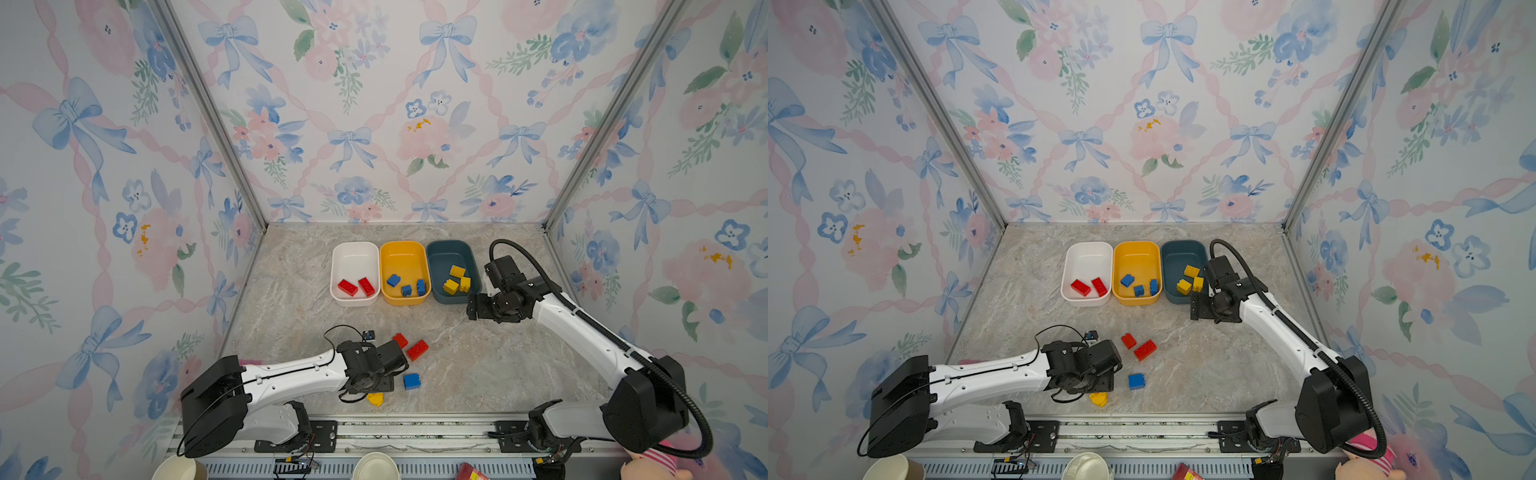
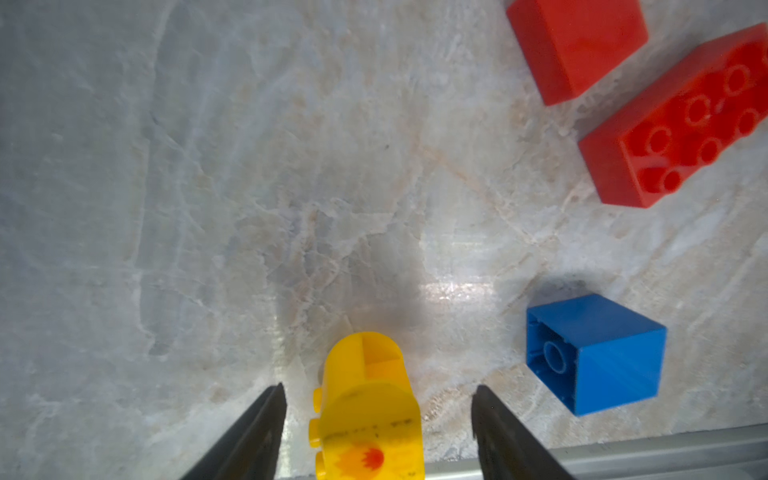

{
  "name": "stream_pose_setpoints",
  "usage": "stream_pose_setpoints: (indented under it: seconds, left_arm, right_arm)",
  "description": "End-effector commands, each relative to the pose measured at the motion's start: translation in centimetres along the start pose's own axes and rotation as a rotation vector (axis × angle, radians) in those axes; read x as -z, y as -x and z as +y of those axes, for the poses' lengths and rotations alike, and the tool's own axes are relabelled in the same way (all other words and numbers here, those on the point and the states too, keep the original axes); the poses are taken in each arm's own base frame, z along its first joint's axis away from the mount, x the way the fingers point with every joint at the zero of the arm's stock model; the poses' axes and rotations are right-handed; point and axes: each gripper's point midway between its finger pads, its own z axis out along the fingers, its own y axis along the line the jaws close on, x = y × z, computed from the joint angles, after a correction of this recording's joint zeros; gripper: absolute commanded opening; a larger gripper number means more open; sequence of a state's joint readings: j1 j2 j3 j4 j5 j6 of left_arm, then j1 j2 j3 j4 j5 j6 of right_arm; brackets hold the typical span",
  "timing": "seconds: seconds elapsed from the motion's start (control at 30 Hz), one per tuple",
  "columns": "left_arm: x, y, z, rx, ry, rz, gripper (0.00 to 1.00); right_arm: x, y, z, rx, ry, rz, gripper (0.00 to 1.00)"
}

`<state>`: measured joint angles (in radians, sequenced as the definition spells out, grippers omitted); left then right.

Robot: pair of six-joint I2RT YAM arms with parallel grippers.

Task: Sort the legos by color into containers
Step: 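Withdraw the right gripper while the left gripper reaches for the yellow rounded brick, then close the left gripper on the yellow rounded brick and lift it, then carry the yellow rounded brick with the left gripper into the teal bin and release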

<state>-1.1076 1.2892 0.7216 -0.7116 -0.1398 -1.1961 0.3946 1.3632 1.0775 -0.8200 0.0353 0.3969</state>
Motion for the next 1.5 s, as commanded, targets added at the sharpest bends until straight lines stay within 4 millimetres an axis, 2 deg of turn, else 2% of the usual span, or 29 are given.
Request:
stream_pose_setpoints:
  seconds: [0.0,0.33,0.47,0.57,0.73,0.87,1.0,1.2,1.3,1.47]
  left_arm:
    - [-0.1,-0.9,-0.2,-0.051,0.017,0.051,0.72]
    - [-0.8,-2.2,0.5,-0.07,0.06,0.116,0.71]
    - [-1.4,-2.6,0.9,-0.079,0.091,0.136,0.67]
    - [-1.7,-2.2,0.8,-0.094,0.111,0.123,0.61]
    - [-1.8,-1.7,0.3,-0.102,0.121,0.112,0.44]
    - [-1.3,-1.0,0.0,-0.09,0.112,0.084,0.34]
    - [0.0,1.3,-0.7,-0.063,0.101,0.0,0.33]
    - [2.8,7.0,-2.7,-0.041,0.056,-0.146,0.32]
    - [3.6,10.0,-4.2,-0.068,0.057,-0.199,0.32]
    - [4.3,14.8,-8.1,-0.129,0.054,-0.271,0.31]
  right_arm:
    - [0.3,-1.1,0.0,-0.004,0.006,0.019,0.93]
    - [0.5,-1.5,-0.1,-0.007,0.012,0.011,0.95]
    - [0.3,-1.8,-0.2,-0.014,0.017,0.014,0.95]
    - [0.4,-1.9,-0.3,-0.019,0.018,0.008,0.95]
    - [0.8,-2.3,-1.1,-0.036,0.016,-0.002,0.96]
    - [1.0,-3.1,-1.9,-0.063,0.02,0.0,0.96]
    - [0.8,-4.2,-2.4,-0.1,0.04,0.01,0.96]
    - [0.4,-6.4,-2.7,-0.14,0.058,0.032,0.97]
    - [0.3,-7.2,-2.8,-0.155,0.064,0.038,0.97]
    - [0.1,-7.8,-2.8,-0.182,0.082,0.038,0.98]
